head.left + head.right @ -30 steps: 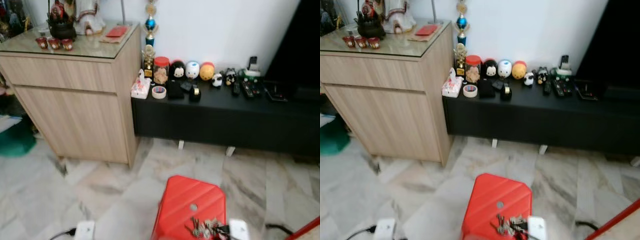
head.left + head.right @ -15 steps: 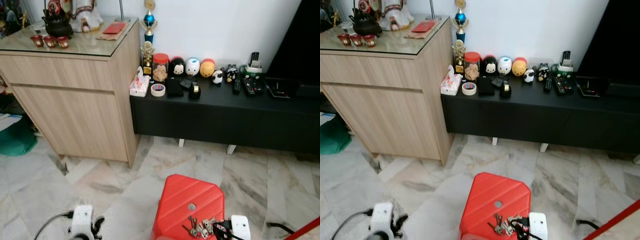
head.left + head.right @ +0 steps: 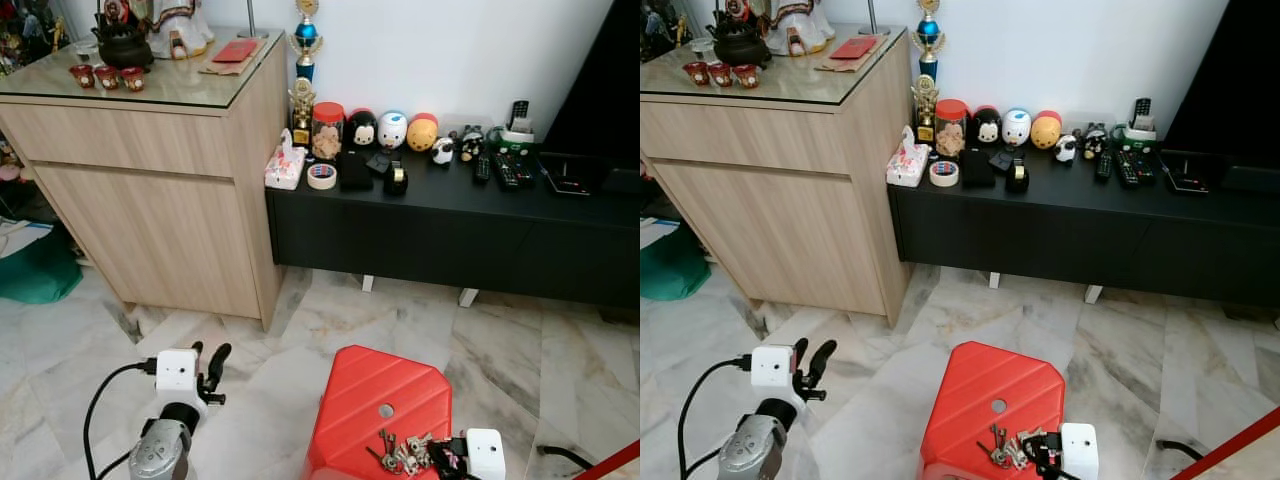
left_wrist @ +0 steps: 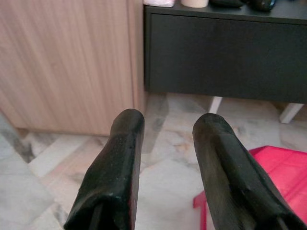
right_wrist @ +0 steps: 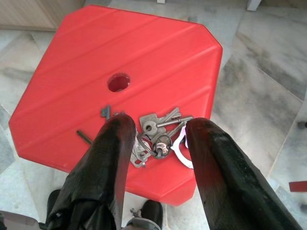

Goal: Hang keys on a hook

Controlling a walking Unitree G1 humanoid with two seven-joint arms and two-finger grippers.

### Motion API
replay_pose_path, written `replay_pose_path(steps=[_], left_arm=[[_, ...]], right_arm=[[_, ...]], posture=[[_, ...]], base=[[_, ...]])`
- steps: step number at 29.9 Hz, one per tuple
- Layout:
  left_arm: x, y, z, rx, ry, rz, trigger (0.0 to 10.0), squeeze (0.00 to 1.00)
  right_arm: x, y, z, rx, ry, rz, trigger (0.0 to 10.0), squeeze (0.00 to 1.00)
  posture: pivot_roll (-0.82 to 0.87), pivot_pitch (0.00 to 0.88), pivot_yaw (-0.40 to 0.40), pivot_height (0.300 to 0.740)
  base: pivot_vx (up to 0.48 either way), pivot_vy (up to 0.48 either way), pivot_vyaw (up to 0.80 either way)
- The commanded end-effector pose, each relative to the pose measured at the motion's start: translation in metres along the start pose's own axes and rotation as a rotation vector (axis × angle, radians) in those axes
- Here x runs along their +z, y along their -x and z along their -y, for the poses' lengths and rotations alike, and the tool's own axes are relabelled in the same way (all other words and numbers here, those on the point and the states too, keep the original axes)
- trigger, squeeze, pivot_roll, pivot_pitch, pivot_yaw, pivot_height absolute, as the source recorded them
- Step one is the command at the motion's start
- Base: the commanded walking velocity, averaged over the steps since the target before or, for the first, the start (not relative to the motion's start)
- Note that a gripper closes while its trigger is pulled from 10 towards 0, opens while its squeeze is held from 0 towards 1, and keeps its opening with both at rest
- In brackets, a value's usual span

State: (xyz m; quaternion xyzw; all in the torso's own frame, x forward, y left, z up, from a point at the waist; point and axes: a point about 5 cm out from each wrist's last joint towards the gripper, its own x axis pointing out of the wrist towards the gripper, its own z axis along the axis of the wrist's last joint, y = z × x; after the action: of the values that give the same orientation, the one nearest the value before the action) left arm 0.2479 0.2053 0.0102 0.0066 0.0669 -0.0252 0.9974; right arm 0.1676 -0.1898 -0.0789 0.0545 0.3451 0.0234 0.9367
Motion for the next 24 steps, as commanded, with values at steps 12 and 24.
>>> replay_pose_path(steps=[12, 24], left_arm=[[0.011, 0.018, -0.008, -0.012, -0.016, 0.042, 10.0, 0.0], [0.008, 0.031, -0.006, -0.034, -0.03, -0.003, 10.0, 0.0]], right_arm=[[0.024, -0.002, 0.0, -0.022, 0.07, 0.181, 10.0, 0.0], [0.14, 0.005, -0.025, 0.032, 0.168, 0.722, 10.0, 0.0]], posture=[[0.01, 0.0, -0.026, 0.74], [0.01, 0.0, -0.03, 0.74]], base=[[0.0, 0.0, 0.0], [0.0, 0.0, 0.0]])
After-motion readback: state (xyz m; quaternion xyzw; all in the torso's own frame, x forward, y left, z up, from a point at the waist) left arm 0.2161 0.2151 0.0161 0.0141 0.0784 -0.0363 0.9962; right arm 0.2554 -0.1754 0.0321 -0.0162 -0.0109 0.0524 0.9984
